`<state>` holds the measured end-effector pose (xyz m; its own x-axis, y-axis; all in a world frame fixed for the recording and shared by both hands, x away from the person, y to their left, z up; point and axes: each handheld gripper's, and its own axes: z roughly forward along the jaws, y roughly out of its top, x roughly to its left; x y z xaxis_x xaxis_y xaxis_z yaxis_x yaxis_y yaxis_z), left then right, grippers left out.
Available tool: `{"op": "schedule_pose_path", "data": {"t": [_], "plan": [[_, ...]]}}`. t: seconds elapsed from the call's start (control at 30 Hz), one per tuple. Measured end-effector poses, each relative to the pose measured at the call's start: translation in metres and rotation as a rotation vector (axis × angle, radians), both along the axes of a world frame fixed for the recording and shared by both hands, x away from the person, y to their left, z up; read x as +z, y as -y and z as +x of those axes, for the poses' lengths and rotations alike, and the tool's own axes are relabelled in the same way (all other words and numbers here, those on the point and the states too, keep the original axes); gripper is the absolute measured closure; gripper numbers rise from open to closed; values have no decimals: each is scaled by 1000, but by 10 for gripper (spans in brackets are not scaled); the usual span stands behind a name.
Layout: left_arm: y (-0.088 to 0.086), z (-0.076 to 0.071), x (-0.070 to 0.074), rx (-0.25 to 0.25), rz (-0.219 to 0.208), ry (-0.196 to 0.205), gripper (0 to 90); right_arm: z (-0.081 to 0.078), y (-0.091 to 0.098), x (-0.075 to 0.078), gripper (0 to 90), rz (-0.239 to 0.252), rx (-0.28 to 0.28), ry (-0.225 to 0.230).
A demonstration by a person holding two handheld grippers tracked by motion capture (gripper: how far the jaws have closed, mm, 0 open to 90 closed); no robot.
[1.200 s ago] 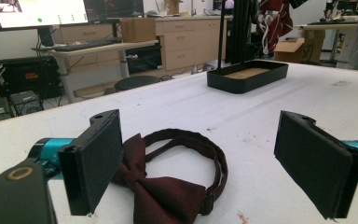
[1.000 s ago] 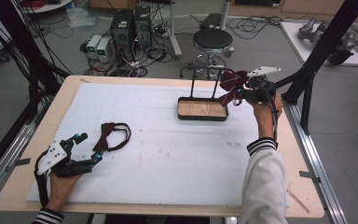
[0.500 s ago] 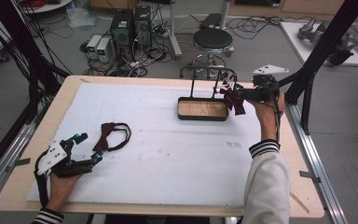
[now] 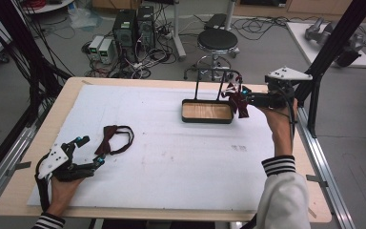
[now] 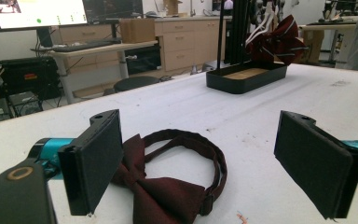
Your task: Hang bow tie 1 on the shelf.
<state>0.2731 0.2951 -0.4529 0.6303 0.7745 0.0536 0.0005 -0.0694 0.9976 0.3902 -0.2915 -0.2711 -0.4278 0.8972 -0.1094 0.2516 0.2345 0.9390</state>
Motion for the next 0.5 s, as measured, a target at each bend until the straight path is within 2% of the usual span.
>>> {"op": "schedule_pose_path", "data": {"t": [0.03, 0.07, 0.1, 0.13, 0.23, 0.37, 0.4, 0.43, 0.5], "plan": [[0, 0, 0, -2, 3, -1, 157, -5, 0, -2, 112, 21, 13, 17], [0, 0, 0, -2, 3, -1, 157, -5, 0, -2, 112, 21, 13, 17], [0, 0, 0, -2, -1, 0, 157, -13, -2, -7, 112, 49, 31, 14], [0, 0, 0, -2, -1, 0, 157, -13, -2, -7, 112, 49, 31, 14], [0, 0, 0, -2, -3, -2, 157, -34, -9, -19, 112, 56, 60, 24], [0, 0, 0, -1, -2, -2, 157, -57, -14, -30, 112, 83, 83, 68], [0, 0, 0, -1, -1, -1, 157, -57, -14, -30, 112, 83, 83, 68], [0, 0, 0, 1, -1, 0, 157, -69, -16, -38, 112, 109, 98, 91], [0, 0, 0, 0, 0, -1, 157, -80, -17, -49, 112, 128, 106, 97]]}}
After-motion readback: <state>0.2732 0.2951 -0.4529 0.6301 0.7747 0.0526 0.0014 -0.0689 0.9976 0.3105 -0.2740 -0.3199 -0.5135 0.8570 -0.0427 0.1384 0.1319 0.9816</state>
